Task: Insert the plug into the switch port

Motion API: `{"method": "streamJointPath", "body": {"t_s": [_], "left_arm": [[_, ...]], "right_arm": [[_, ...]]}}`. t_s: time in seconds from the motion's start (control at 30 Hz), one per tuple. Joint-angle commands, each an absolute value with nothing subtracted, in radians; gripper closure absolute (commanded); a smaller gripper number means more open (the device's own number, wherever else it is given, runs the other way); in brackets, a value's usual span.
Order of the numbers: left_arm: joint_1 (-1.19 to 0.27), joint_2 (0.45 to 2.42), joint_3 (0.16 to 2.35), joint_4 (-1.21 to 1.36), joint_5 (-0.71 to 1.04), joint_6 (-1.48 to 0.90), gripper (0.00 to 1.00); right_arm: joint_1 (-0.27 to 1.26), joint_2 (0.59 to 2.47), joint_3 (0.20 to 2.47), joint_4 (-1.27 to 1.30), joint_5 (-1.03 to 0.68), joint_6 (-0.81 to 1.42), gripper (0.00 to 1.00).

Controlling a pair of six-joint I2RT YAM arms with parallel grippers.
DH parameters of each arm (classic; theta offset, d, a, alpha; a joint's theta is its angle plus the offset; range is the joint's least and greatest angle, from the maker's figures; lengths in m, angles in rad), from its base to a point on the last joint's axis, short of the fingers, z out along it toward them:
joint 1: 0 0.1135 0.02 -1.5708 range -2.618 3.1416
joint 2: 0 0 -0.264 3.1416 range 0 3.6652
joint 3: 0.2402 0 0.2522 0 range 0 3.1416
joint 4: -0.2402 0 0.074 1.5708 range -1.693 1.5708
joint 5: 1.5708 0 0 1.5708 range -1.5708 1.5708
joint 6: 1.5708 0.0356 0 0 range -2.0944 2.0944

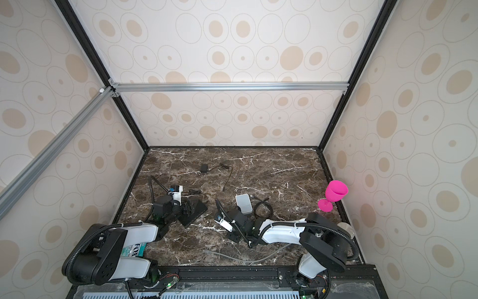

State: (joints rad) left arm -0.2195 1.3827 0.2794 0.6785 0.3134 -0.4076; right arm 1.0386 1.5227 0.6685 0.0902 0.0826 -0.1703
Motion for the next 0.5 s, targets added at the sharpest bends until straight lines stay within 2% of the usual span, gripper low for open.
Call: {"method": "streamJointPath", "body": {"t_s": [0.0, 0.47], "left_arm": [[-0.213, 1.394, 0.3, 0.741, 0.378, -0.422, 0.33], [-0.213, 1.536, 0.359, 0.725, 0.44, -0.469, 0.32]], "right_arm": [[1.036, 1.526, 0.681, 0.074, 0.094, -0.193, 1.0], [1.036, 1.467, 0.628, 0.109, 0.15, -0.215, 1.0]]}}
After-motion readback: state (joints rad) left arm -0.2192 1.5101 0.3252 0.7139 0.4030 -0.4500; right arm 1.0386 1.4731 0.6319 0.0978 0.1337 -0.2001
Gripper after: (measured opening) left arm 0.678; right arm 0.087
